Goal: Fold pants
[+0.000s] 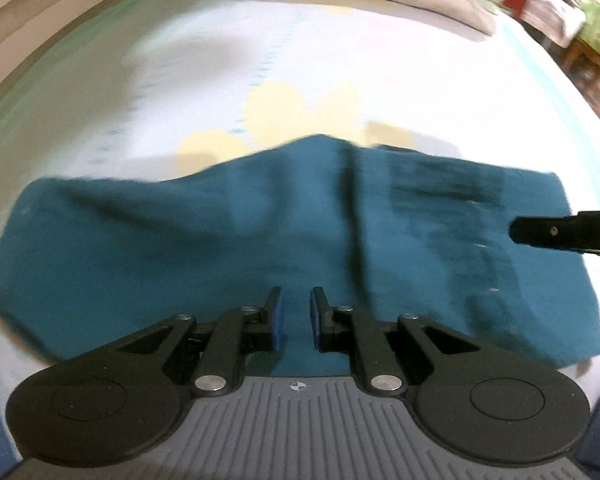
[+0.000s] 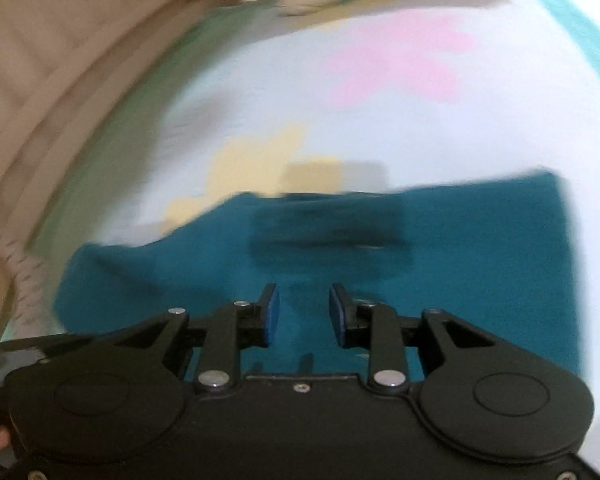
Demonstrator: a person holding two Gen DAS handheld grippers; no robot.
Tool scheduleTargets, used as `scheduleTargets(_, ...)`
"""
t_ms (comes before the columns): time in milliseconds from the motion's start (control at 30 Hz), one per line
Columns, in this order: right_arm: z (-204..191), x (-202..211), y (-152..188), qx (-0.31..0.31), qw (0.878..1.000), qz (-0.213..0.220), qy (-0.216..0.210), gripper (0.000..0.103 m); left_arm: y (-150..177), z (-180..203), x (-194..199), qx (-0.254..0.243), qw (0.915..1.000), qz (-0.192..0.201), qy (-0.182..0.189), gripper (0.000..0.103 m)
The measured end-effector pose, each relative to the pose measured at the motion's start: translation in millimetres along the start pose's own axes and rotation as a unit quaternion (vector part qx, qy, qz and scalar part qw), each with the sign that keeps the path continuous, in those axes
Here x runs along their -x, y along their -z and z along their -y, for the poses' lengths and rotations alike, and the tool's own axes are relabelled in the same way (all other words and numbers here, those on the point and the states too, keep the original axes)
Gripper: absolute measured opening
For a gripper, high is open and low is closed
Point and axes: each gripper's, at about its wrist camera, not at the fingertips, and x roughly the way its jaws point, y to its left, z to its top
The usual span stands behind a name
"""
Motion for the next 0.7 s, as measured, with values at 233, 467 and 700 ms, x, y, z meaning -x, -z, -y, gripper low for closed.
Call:
scheduleTargets(233, 69.0, -13.5, 30.5, -0.086, 0.988, -0.079, 0.098, 0.034, 16.7, 52.7, -17.9, -0.07, 0.9969, -0.023, 0.026, 0.014)
scheduleTargets(467, 66.6, -7.4, 23.0, -0.068, 0.993, -0.053, 0.082, 0.029, 29.9, 49.8, -34.9, -0.088, 0.9953, -0.04, 0.006, 0.016)
scheduleTargets(700, 63.1, -40.2, -31.8, -0.036, 0.996, -0.009, 0.075, 0.031, 24.8, 49.5, -36.6, -0.068, 0.9964, -0.049, 0.007, 0.015)
